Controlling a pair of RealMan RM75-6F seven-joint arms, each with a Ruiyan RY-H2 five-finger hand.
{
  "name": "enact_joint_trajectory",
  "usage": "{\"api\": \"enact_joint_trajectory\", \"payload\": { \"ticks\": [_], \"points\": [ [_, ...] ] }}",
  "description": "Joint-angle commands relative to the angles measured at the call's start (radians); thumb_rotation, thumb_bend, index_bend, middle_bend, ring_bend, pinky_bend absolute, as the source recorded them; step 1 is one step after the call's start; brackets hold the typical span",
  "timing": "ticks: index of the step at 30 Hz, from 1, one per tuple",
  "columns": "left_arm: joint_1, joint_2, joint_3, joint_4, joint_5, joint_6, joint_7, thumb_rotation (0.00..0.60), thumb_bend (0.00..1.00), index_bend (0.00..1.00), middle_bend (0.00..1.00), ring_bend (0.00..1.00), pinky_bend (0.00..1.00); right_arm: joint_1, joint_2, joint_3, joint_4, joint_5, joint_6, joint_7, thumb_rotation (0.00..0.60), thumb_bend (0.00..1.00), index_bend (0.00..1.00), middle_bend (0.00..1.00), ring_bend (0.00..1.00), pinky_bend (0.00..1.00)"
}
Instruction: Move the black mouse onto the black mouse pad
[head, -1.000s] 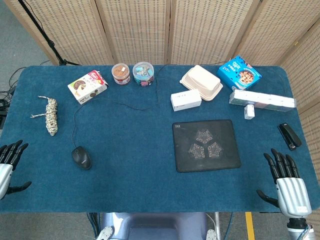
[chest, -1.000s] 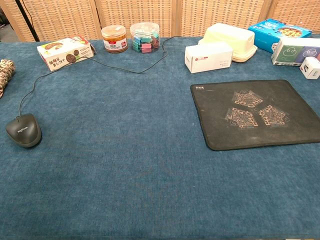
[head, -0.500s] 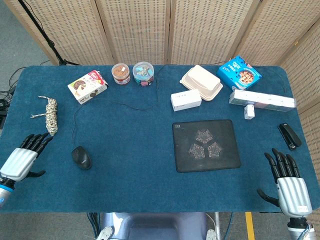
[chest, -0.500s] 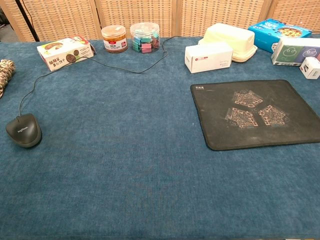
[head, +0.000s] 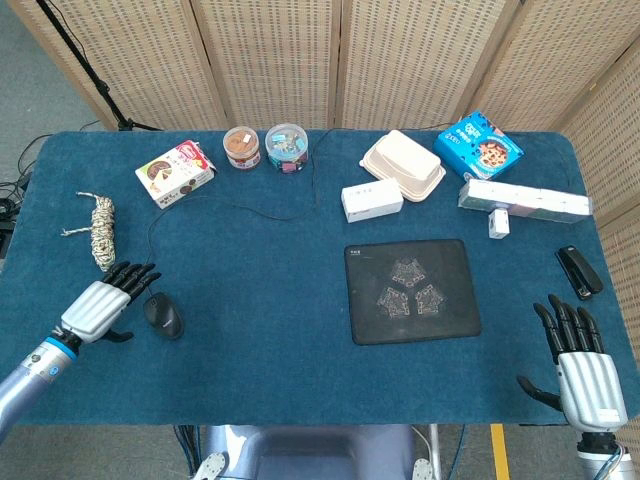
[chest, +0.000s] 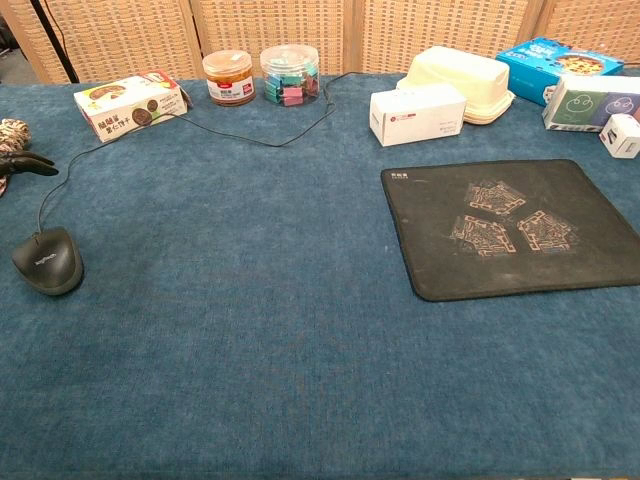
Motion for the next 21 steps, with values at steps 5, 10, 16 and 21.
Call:
{"api": "enact_joint_trajectory", "payload": {
  "ticks": [5, 10, 16, 21],
  "points": [
    [-0.053, -0.037, -0.008, -0.030, -0.027, -0.071, 0.065, 0.600, 0.19, 0.06, 0.07, 0.04, 0.11, 0.001, 0.001, 0.006, 0.001, 0.013, -0.003, 0.006, 0.600, 0.00, 0.00, 0.00, 0.00, 0.00],
    [-0.067, -0.072, -0.005, -0.018, -0.037, -0.085, 0.104, 0.600, 0.21, 0.23, 0.22, 0.16, 0.20, -0.001, 0.005, 0.006, 0.001, 0.015, 0.002, 0.014, 0.600, 0.00, 0.00, 0.00, 0.00, 0.00],
    [-0.076, -0.090, -0.002, -0.017, -0.049, -0.094, 0.172, 0.600, 0.22, 0.33, 0.31, 0.23, 0.26, -0.001, 0.010, 0.008, 0.000, 0.018, 0.004, 0.029, 0.600, 0.00, 0.00, 0.00, 0.00, 0.00],
    [-0.079, -0.103, -0.004, -0.028, -0.061, -0.089, 0.210, 0.600, 0.23, 0.46, 0.43, 0.33, 0.36, 0.000, 0.015, 0.006, -0.001, 0.018, 0.000, 0.044, 0.600, 0.00, 0.00, 0.00, 0.00, 0.00]
  ]
}}
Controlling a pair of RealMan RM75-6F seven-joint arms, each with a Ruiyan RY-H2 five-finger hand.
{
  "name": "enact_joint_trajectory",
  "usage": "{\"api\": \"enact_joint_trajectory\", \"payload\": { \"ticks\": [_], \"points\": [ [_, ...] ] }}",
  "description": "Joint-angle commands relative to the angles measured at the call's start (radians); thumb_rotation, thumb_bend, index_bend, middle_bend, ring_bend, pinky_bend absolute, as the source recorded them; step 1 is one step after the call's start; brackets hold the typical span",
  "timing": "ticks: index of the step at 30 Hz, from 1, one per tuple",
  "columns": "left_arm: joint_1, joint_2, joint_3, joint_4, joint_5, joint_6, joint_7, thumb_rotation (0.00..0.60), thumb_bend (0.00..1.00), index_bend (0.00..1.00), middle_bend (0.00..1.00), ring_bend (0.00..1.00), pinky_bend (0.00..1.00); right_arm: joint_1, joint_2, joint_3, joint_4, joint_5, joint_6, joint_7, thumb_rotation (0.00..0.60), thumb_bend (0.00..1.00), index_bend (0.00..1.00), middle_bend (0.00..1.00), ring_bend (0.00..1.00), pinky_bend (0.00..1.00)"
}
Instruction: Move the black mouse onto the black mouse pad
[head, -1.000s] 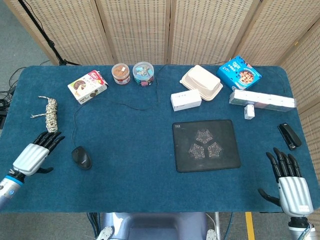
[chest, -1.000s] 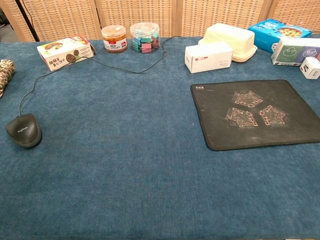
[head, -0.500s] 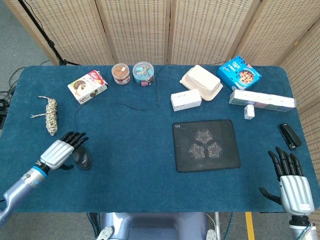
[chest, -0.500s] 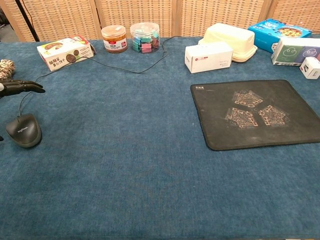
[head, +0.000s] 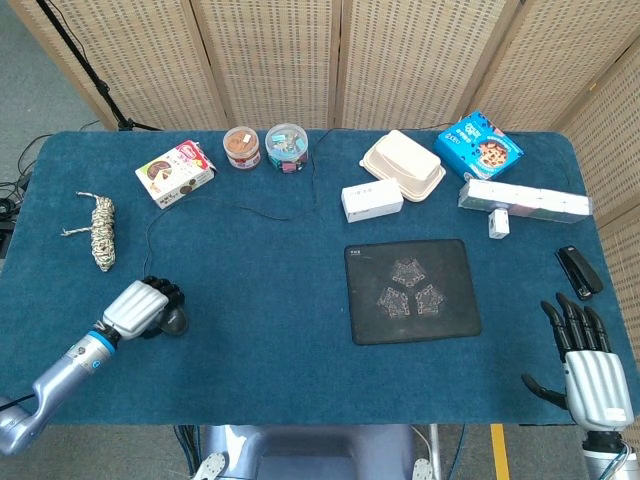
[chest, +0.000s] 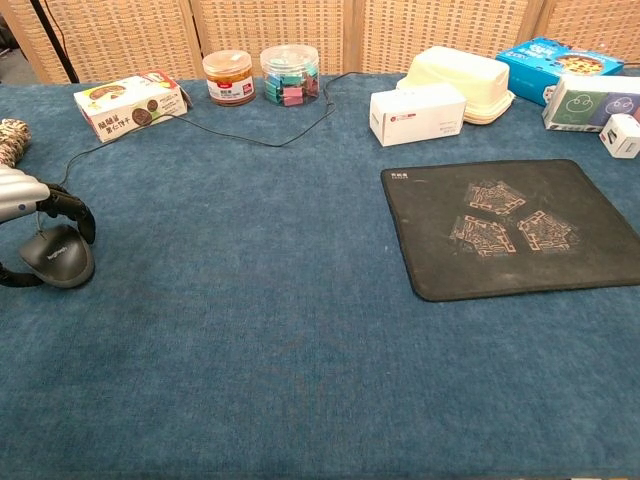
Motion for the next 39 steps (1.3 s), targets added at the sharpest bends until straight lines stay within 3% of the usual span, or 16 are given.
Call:
{"api": "enact_joint_trajectory", "payload": {
  "ticks": [1, 11, 19, 27, 39],
  "points": [
    [-0.001, -0.008, -0.001, -0.007, -0.008, 0.009, 0.015, 0.600, 0.24, 0.48, 0.44, 0.35, 0.37, 0.000, 0.003, 0.000, -0.001, 0.000, 0.000, 0.008, 0.600, 0.00, 0.00, 0.00, 0.00, 0.00],
    [-0.008, -0.016, -0.012, -0.057, 0.008, 0.073, 0.088, 0.600, 0.24, 0.55, 0.50, 0.40, 0.40, 0.002, 0.009, -0.003, -0.003, -0.004, -0.003, 0.025, 0.600, 0.00, 0.00, 0.00, 0.00, 0.00],
    [-0.076, -0.045, -0.074, -0.122, 0.057, 0.114, 0.268, 0.600, 0.24, 0.55, 0.50, 0.40, 0.40, 0.004, 0.011, -0.004, -0.005, -0.004, -0.006, 0.029, 0.600, 0.00, 0.00, 0.00, 0.00, 0.00],
    [-0.171, -0.118, -0.135, -0.206, 0.030, 0.025, 0.406, 0.600, 0.24, 0.55, 0.50, 0.39, 0.40, 0.007, 0.017, 0.002, -0.005, 0.004, -0.008, 0.039, 0.600, 0.00, 0.00, 0.00, 0.00, 0.00],
    [-0.261, -0.293, -0.195, -0.174, -0.113, -0.112, 0.517, 0.600, 0.23, 0.54, 0.50, 0.39, 0.40, 0.007, 0.025, 0.002, -0.007, 0.010, -0.011, 0.053, 0.600, 0.00, 0.00, 0.00, 0.00, 0.00]
  ]
}}
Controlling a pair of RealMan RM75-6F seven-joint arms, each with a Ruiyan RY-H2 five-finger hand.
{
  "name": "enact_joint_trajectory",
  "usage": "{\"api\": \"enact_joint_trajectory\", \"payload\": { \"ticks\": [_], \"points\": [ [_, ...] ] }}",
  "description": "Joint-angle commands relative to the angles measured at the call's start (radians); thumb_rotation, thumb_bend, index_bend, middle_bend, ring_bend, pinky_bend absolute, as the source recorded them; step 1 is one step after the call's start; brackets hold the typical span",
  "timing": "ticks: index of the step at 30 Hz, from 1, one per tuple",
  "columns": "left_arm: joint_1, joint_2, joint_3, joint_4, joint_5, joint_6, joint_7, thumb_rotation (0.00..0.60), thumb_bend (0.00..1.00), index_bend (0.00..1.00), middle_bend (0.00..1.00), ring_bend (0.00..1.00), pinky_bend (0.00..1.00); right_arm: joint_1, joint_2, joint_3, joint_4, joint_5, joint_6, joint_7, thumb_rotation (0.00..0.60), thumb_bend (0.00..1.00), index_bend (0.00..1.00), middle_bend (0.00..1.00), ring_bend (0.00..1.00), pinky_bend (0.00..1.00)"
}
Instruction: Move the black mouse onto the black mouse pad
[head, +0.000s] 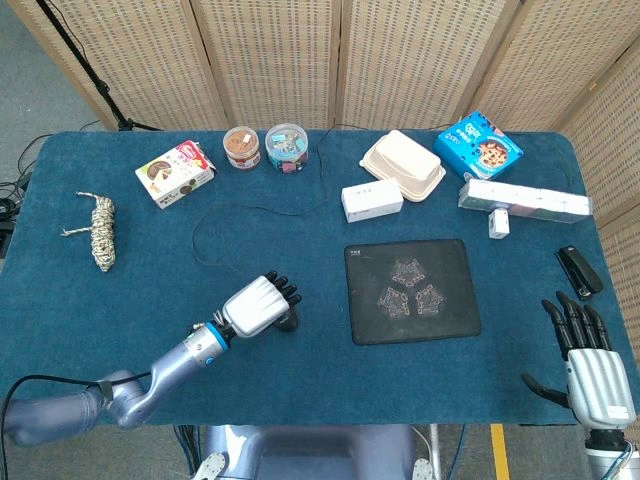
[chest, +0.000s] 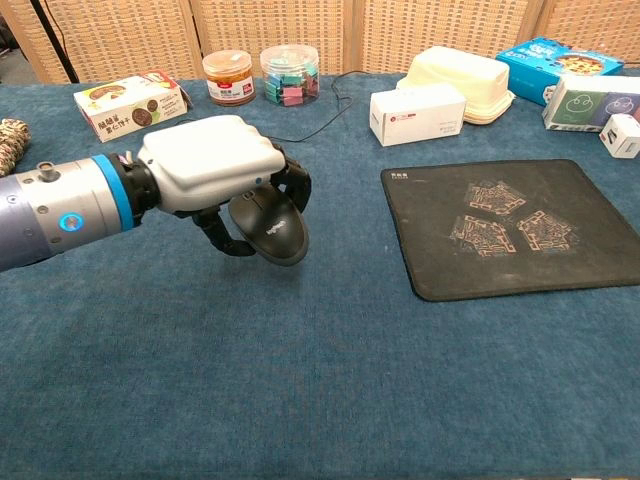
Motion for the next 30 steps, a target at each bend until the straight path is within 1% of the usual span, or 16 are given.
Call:
{"api": "enact_joint_trajectory", "payload": {
  "ticks": [1, 6, 8, 10, 11, 12, 14, 16, 19, 21, 24, 27, 28, 30],
  "points": [
    [-0.023, -0.043, -0.020, 0.013, -0.056, -0.039, 0.035, 0.600, 0.23, 0.54, 0.50, 0.39, 0.40, 0.000, 0.003, 0.000, -0.001, 0.002, 0.000, 0.005, 0.600, 0.00, 0.00, 0.00, 0.00, 0.00],
    [-0.045, -0.094, -0.036, 0.051, -0.113, -0.065, 0.068, 0.600, 0.23, 0.51, 0.49, 0.37, 0.40, -0.001, 0.012, 0.003, -0.004, 0.010, 0.001, 0.023, 0.600, 0.00, 0.00, 0.00, 0.00, 0.00],
    [-0.047, -0.112, -0.039, 0.063, -0.133, -0.068, 0.066, 0.600, 0.23, 0.48, 0.46, 0.35, 0.40, -0.001, 0.015, 0.005, -0.004, 0.012, 0.001, 0.028, 0.600, 0.00, 0.00, 0.00, 0.00, 0.00],
    [-0.048, -0.134, -0.044, 0.074, -0.164, -0.076, 0.052, 0.600, 0.22, 0.36, 0.31, 0.23, 0.36, -0.001, 0.018, 0.004, -0.005, 0.013, -0.001, 0.032, 0.600, 0.00, 0.00, 0.00, 0.00, 0.00],
    [-0.049, -0.139, -0.045, 0.078, -0.173, -0.078, 0.051, 0.600, 0.20, 0.25, 0.18, 0.13, 0.31, -0.001, 0.020, 0.004, -0.005, 0.013, -0.001, 0.034, 0.600, 0.00, 0.00, 0.00, 0.00, 0.00],
    [-0.050, -0.144, -0.046, 0.081, -0.186, -0.081, 0.050, 0.600, 0.19, 0.14, 0.07, 0.05, 0.25, -0.002, 0.022, 0.004, -0.005, 0.014, 0.000, 0.036, 0.600, 0.00, 0.00, 0.00, 0.00, 0.00],
    [-0.049, -0.143, -0.051, 0.067, -0.205, -0.080, 0.038, 0.600, 0.19, 0.03, 0.00, 0.00, 0.19, -0.003, 0.024, 0.005, -0.006, 0.017, 0.003, 0.041, 0.600, 0.00, 0.00, 0.00, 0.00, 0.00],
    [-0.045, -0.134, -0.057, 0.043, -0.205, -0.062, 0.018, 0.600, 0.19, 0.00, 0.00, 0.00, 0.17, -0.005, 0.026, 0.006, -0.006, 0.016, 0.007, 0.045, 0.600, 0.00, 0.00, 0.00, 0.00, 0.00],
    [-0.034, -0.107, -0.061, -0.005, -0.197, -0.031, -0.020, 0.600, 0.18, 0.00, 0.00, 0.00, 0.09, -0.006, 0.028, 0.004, -0.007, 0.010, 0.010, 0.045, 0.600, 0.00, 0.00, 0.00, 0.00, 0.00],
    [-0.021, -0.072, -0.064, -0.050, -0.191, -0.008, -0.052, 0.600, 0.18, 0.00, 0.00, 0.00, 0.03, -0.008, 0.028, 0.000, -0.008, 0.004, 0.012, 0.040, 0.600, 0.00, 0.00, 0.00, 0.00, 0.00],
    [0.011, 0.012, -0.056, -0.140, -0.184, 0.024, -0.102, 0.600, 0.18, 0.00, 0.00, 0.00, 0.00, -0.011, 0.028, -0.006, -0.010, -0.005, 0.014, 0.039, 0.600, 0.00, 0.00, 0.00, 0.00, 0.00],
    [0.060, 0.129, -0.034, -0.217, -0.178, 0.066, -0.125, 0.600, 0.15, 0.00, 0.00, 0.00, 0.00, -0.009, 0.027, -0.008, -0.007, -0.002, 0.007, 0.034, 0.600, 0.00, 0.00, 0.00, 0.00, 0.00],
    [0.087, 0.183, -0.024, -0.244, -0.177, 0.091, -0.130, 0.600, 0.15, 0.00, 0.00, 0.00, 0.00, -0.004, 0.025, -0.008, -0.004, -0.002, -0.003, 0.032, 0.600, 0.00, 0.00, 0.00, 0.00, 0.00],
    [0.125, 0.250, -0.013, -0.277, -0.180, 0.129, -0.147, 0.600, 0.15, 0.00, 0.00, 0.00, 0.00, 0.006, 0.019, -0.007, 0.003, -0.004, -0.017, 0.031, 0.600, 0.00, 0.00, 0.00, 0.00, 0.00]
  ]
}}
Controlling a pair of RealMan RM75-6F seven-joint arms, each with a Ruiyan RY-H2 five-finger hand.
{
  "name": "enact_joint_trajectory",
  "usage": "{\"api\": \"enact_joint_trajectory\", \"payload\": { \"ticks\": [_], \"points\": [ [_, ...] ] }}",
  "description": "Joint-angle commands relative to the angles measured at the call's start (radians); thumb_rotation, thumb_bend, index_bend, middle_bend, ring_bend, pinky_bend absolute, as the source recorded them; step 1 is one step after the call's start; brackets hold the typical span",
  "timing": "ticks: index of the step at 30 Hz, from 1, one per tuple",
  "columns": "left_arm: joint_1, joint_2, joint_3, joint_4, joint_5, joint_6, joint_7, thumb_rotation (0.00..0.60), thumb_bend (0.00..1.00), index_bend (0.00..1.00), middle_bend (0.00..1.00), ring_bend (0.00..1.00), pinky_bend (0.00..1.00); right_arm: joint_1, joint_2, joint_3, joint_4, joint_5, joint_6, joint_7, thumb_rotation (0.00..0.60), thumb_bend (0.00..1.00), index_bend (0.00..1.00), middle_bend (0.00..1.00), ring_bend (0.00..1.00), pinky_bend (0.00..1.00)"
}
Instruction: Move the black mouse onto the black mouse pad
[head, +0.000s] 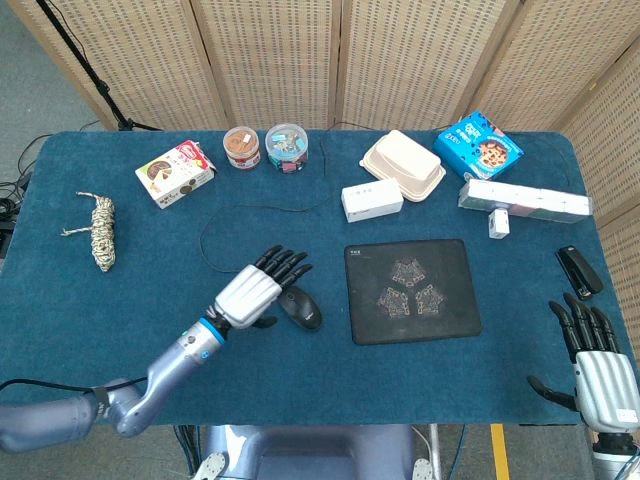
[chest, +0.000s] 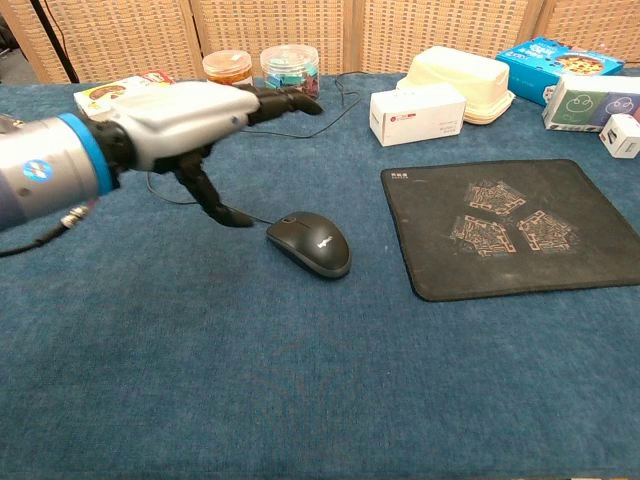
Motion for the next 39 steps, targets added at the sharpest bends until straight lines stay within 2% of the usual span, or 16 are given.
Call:
{"api": "enact_joint_trajectory", "payload": {
  "ticks": [1, 7, 11, 17, 25, 31, 34, 39],
  "points": [
    [0.114, 0.197, 0.036, -0.115, 0.002, 0.113, -0.068, 0.600, 0.15, 0.00, 0.00, 0.00, 0.00, 0.022, -0.013, 0.000, 0.013, -0.005, -0.033, -0.005, 0.600, 0.00, 0.00, 0.00, 0.00, 0.00],
    [0.243, 0.396, 0.070, -0.181, 0.007, 0.245, -0.206, 0.600, 0.15, 0.00, 0.00, 0.00, 0.00, 0.096, -0.028, 0.008, -0.004, -0.034, -0.132, -0.045, 0.600, 0.00, 0.00, 0.00, 0.00, 0.00],
    [0.329, 0.484, 0.100, -0.207, 0.009, 0.327, -0.297, 0.600, 0.15, 0.00, 0.00, 0.00, 0.00, 0.160, -0.030, 0.030, -0.053, -0.030, -0.214, -0.082, 0.600, 0.00, 0.00, 0.00, 0.00, 0.00],
    [0.427, 0.548, 0.134, -0.209, 0.003, 0.415, -0.407, 0.600, 0.15, 0.00, 0.00, 0.00, 0.00, 0.254, -0.038, 0.056, -0.172, 0.008, -0.353, -0.148, 0.600, 0.00, 0.00, 0.00, 0.00, 0.00],
    [0.482, 0.593, 0.139, -0.214, 0.023, 0.480, -0.474, 0.600, 0.15, 0.00, 0.00, 0.00, 0.00, 0.387, -0.111, 0.102, -0.307, 0.121, -0.525, -0.261, 0.600, 0.00, 0.00, 0.00, 0.00, 0.00],
    [0.511, 0.619, 0.136, -0.208, 0.041, 0.518, -0.534, 0.600, 0.15, 0.00, 0.00, 0.00, 0.00, 0.507, -0.248, 0.159, -0.302, 0.286, -0.619, -0.364, 0.600, 0.00, 0.00, 0.00, 0.00, 0.00],
    [0.521, 0.629, 0.138, -0.209, 0.054, 0.529, -0.549, 0.600, 0.15, 0.00, 0.00, 0.00, 0.00, 0.561, -0.339, 0.187, -0.256, 0.361, -0.622, -0.417, 0.600, 0.00, 0.00, 0.00, 0.00, 0.00],
    [0.530, 0.635, 0.137, -0.205, 0.074, 0.535, -0.569, 0.600, 0.14, 0.00, 0.00, 0.00, 0.00, 0.651, -0.542, 0.223, -0.100, 0.470, -0.578, -0.512, 0.600, 0.00, 0.00, 0.00, 0.00, 0.00]
  ]
}}
